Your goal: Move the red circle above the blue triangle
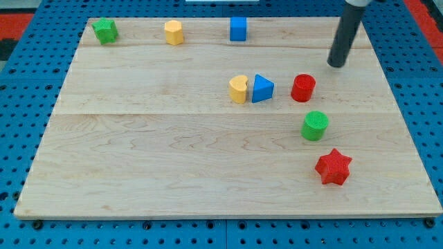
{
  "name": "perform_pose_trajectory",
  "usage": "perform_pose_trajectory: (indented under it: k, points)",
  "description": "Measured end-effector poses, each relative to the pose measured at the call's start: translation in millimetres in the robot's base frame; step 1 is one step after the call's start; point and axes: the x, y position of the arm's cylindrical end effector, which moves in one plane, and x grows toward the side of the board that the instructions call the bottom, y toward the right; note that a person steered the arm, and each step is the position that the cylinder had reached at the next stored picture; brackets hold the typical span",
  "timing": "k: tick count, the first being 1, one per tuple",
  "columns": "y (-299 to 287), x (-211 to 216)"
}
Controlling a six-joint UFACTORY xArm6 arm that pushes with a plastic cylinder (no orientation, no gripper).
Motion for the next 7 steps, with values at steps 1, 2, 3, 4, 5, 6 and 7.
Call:
perform_pose_trajectory:
  k: [1, 2, 3, 4, 5, 6, 7]
  points:
    - [-13.2, 25.6]
    - [-27.2, 27.6]
    - [-24.6, 39.2]
    - [-26.1, 49.1]
    - [-24.3, 73.9]
    - [-48.9, 74.7]
    - [-62.7, 51.2]
